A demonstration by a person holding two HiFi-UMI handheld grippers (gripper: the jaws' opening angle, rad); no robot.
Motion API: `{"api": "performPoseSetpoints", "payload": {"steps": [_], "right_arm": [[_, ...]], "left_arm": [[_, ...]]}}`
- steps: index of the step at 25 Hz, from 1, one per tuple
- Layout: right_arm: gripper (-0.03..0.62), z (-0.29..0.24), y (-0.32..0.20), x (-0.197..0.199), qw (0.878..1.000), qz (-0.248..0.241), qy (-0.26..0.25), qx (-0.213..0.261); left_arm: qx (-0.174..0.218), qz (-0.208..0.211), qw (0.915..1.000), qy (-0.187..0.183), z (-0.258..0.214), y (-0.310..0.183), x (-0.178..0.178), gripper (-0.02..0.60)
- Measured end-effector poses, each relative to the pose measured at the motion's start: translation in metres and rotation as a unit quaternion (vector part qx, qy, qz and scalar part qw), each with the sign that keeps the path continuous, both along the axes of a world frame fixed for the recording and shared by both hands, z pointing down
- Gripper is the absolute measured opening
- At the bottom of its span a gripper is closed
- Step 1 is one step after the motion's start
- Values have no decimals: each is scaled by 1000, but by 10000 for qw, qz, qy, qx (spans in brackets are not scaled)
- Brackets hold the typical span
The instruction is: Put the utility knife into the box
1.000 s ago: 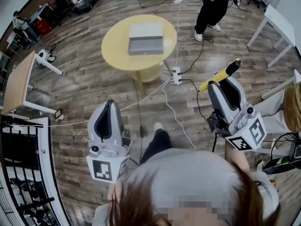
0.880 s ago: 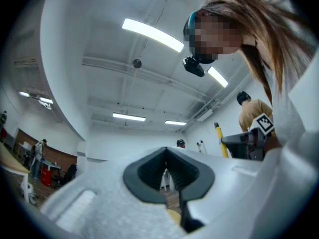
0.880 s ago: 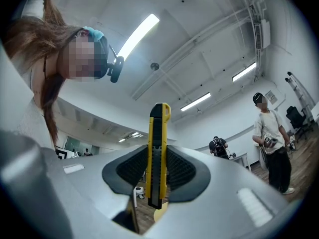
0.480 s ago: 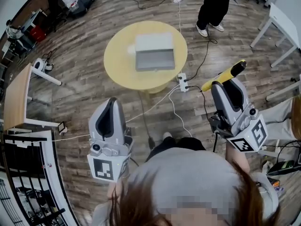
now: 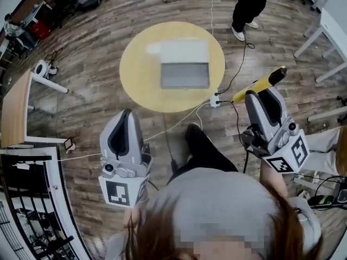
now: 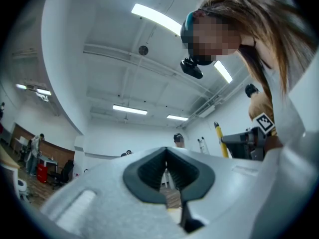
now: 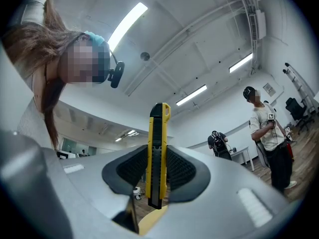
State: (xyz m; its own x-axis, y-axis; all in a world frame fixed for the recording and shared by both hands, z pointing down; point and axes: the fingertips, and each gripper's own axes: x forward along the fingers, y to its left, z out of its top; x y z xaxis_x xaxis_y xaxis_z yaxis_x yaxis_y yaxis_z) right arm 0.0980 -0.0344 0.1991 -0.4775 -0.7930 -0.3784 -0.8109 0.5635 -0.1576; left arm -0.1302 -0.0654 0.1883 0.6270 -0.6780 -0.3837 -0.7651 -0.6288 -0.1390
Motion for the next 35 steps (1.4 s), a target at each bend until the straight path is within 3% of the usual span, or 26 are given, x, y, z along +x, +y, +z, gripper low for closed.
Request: {"api": "performPoseSetpoints", "payload": {"steps": [17,28,32,35], "right_arm": [[118,-4,-195,45,9984,-538,137,115],[120,0,-239,26,9968,-691,404,-73],[120,11,-245,18,9936,-801,716,-334],[120,29,-249,3,9854,-993,1232,-623]], "left_arm": [[75,-659,9977,-131,5,-177,34,3],[-107,-692,9973,-233,4,-221,23,3],[-182,-679,9972,-248,10,-224,18,3],[-268,-705,9969,-228,18,-227,12,3]]}}
